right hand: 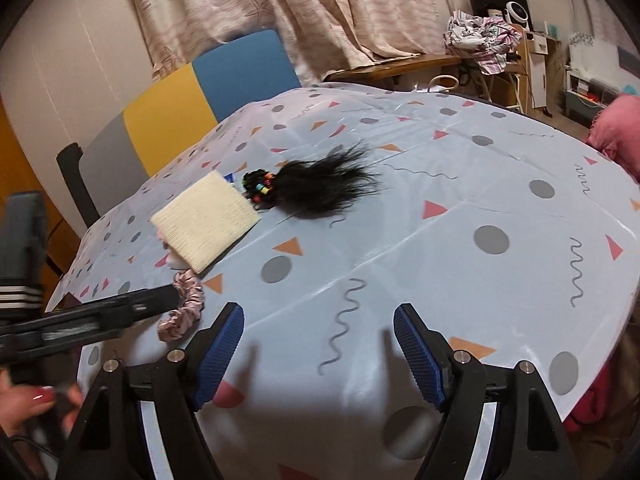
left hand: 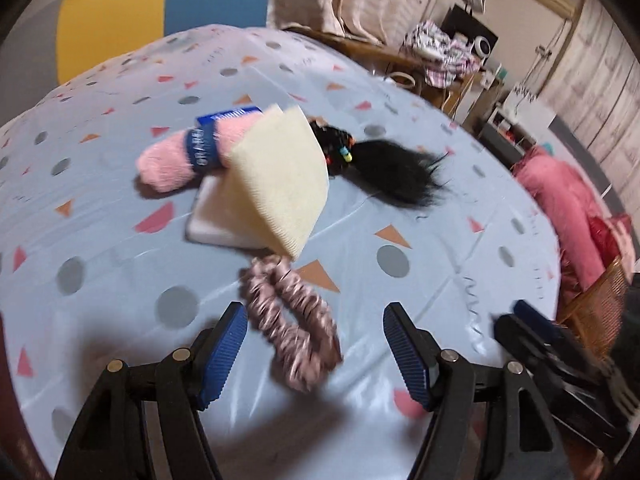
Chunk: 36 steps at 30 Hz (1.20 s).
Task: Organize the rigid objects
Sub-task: 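Grasp the pink satin scrunchie with the left gripper while the right moves toward the beige pad, then grasp the beige square pad by its edge with the right gripper and lift it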
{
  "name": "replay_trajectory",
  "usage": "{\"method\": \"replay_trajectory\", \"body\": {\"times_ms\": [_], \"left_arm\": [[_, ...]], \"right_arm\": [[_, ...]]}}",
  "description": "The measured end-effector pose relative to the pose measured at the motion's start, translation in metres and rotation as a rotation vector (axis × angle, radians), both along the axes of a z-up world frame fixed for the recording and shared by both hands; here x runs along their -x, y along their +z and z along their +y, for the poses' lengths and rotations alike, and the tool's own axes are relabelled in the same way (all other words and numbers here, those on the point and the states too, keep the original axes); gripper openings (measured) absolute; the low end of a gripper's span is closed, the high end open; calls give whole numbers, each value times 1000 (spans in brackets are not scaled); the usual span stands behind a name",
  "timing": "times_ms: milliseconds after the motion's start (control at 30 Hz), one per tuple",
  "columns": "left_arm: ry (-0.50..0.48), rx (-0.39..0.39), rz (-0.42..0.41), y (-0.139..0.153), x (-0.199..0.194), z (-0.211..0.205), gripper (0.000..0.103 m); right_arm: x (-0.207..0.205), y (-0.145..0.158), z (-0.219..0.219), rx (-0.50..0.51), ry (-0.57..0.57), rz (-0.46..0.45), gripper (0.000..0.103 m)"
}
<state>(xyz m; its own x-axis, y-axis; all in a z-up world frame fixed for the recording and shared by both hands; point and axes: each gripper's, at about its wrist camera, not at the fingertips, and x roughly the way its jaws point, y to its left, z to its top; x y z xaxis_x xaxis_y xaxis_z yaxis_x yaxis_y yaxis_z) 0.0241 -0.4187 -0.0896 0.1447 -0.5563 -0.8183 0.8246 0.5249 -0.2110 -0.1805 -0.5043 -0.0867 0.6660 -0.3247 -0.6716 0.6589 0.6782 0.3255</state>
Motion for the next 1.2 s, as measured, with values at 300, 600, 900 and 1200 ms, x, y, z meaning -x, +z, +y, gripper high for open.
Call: {"method": "replay_trajectory", "body": {"times_ms": [300,600,900,1200], "left_arm": [[-4,21,-64,-21,1,18,27],[180,87,-88,-21,-17,93,27],[200,106,-100,-24,-18,101,27],[197,130,-82,-27,-17,103,27]], "right_arm": [[-13,3,-5,-8,33,-28,78],[-85,16,1,-60,160,-80,90],[-190,18,20,59,269,40,95],[-187,-7,-11,41,227,69,57]]}}
